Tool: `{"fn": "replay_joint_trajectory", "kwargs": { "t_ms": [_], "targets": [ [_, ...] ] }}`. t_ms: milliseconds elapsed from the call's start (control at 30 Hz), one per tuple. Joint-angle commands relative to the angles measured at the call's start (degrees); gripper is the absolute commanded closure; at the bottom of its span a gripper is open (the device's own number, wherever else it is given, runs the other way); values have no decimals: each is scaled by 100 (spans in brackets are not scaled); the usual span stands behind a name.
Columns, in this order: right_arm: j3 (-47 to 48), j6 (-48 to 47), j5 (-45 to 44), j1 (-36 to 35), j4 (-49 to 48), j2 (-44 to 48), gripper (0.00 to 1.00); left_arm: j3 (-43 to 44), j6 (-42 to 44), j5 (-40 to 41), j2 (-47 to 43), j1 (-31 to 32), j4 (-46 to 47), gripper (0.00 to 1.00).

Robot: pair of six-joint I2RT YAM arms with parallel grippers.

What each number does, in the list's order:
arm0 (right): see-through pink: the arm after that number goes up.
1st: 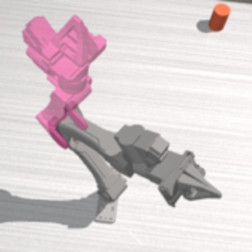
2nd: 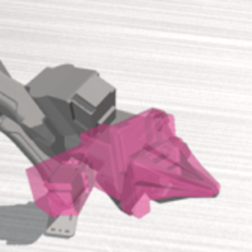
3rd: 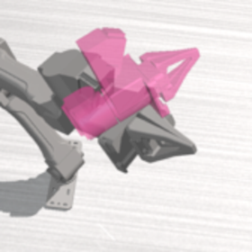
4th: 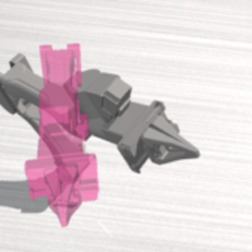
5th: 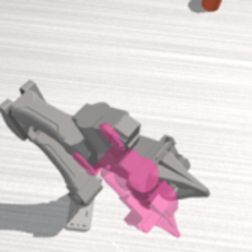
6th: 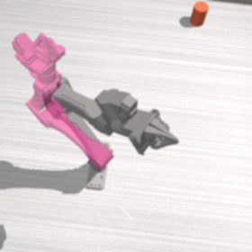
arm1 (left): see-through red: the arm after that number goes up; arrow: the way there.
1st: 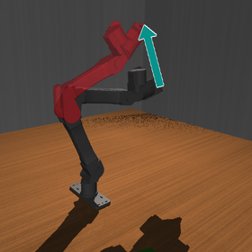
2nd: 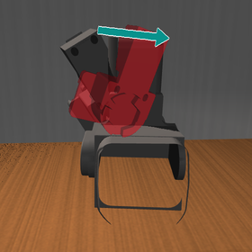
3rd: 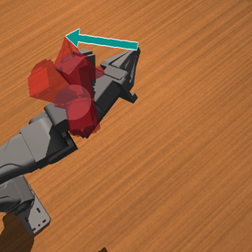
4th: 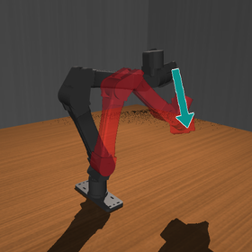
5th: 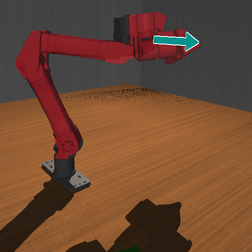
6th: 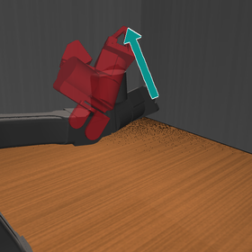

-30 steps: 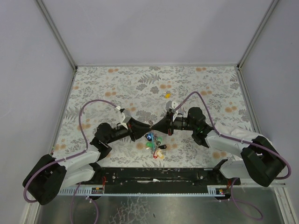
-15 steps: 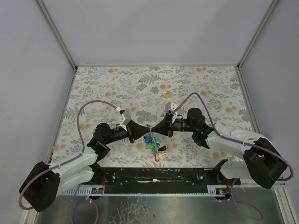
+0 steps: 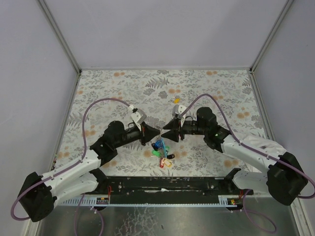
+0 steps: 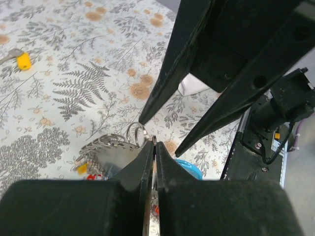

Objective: Put the keys on the keyring

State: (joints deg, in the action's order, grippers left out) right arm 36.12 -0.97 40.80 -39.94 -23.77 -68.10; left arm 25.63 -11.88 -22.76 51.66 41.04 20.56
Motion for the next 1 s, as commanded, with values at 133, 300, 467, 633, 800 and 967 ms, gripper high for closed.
{"fn": "replay_joint_trajectory", "kwargs": {
  "t_ms": [133,300,467,633,800,967],
  "targets": [
    [794,-1513,549,201,925,18,55,1542,99,1996,190,638,-2588,100],
    [1021,-1654,908,489,1204,-335,55,1897,289,2047,384,734,-3019,100],
    [975,-1615,1574,496,1162,-393,53,1628,453,2014,282,731,-2597,100],
    [840,-1671,1561,491,947,-206,53,1586,671,1661,406,731,-2396,100],
    [1166,-1939,1684,492,1388,-381,54,1611,811,1470,474,737,-2274,100],
    [1246,-2084,1775,496,1459,-514,55,1654,893,1170,494,731,-2242,100]
  ]
}}
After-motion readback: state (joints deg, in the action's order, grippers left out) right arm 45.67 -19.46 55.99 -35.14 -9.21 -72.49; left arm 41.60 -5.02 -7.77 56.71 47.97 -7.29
